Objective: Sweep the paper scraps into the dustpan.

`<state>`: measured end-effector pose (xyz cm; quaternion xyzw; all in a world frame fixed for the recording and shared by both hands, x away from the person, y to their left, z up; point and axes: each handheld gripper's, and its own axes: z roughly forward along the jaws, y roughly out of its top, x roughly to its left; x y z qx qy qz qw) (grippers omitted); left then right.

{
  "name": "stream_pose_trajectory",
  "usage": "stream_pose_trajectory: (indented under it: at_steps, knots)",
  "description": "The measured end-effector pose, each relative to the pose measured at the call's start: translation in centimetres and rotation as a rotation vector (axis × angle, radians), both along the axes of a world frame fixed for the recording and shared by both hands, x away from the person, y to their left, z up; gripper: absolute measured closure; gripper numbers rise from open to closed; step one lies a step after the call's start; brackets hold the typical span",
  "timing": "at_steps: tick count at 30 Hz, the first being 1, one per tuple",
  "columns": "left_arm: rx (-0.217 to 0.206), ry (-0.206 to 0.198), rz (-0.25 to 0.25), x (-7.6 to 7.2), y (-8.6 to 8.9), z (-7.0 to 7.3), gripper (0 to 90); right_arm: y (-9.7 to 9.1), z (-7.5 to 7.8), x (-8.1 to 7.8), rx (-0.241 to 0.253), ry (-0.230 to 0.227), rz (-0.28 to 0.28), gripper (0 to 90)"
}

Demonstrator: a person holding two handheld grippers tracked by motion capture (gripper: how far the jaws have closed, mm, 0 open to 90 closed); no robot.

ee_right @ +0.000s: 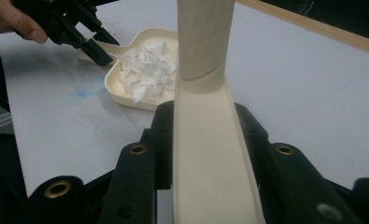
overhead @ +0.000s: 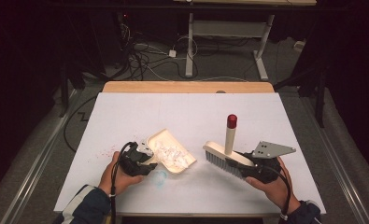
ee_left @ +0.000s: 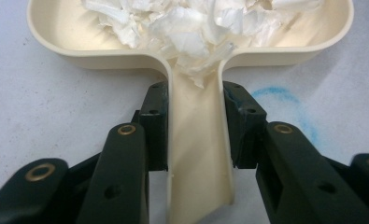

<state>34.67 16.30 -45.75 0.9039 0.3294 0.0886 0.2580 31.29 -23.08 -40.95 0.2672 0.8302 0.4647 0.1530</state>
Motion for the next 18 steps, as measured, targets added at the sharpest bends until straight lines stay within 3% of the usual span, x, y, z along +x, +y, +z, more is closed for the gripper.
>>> stream_pose_trajectory:
  at_steps: [9, 18]
  knots:
    - [0.001, -0.006, 0.013, -0.2, 0.2, 0.1, 63.4, -0.6, 0.0, -1.1, -0.034, 0.045, 0.026, 67.7]
    - [-0.003, -0.011, 0.041, 0.0, 0.9, 0.2, 63.4, -1.9, 0.0, -1.3, -0.017, 0.133, 0.033, 67.7]
